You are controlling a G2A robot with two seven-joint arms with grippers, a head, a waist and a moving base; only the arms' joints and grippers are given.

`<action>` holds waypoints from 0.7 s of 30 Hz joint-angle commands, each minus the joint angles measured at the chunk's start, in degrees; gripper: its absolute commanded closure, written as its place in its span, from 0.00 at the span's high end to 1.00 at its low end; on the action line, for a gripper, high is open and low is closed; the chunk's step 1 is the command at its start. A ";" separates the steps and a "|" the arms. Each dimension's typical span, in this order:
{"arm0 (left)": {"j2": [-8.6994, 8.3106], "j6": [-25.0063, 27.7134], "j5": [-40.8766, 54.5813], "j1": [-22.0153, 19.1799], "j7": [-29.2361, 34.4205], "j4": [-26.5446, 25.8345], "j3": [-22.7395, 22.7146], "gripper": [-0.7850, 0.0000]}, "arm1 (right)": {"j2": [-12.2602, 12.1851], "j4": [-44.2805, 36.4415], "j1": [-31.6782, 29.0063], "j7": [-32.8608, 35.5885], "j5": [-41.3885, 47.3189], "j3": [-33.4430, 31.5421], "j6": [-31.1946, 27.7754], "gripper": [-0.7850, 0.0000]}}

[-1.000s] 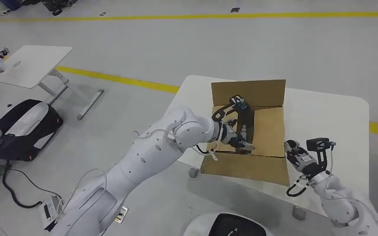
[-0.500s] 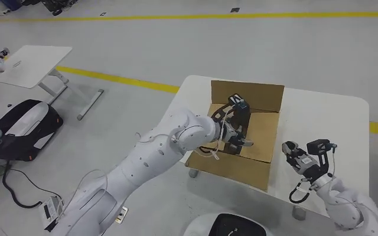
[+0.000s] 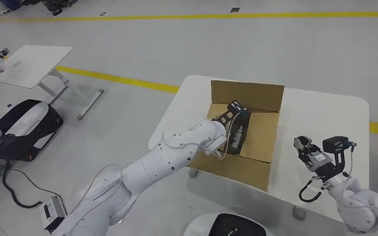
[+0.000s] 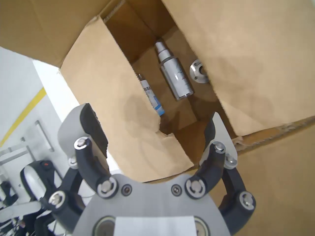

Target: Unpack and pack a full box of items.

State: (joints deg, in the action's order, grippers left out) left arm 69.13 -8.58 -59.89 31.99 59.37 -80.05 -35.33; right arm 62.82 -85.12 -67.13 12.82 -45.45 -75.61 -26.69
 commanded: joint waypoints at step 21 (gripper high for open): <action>5.52 -0.43 -8.08 -2.83 3.28 11.87 3.66 0.76 | 0.29 2.01 0.29 -0.52 0.12 0.35 -0.82 0.00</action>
State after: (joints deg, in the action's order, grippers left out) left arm 74.47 -8.89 -67.58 29.09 62.84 -68.53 -31.57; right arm 63.11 -83.15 -66.81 12.28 -45.36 -75.23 -27.49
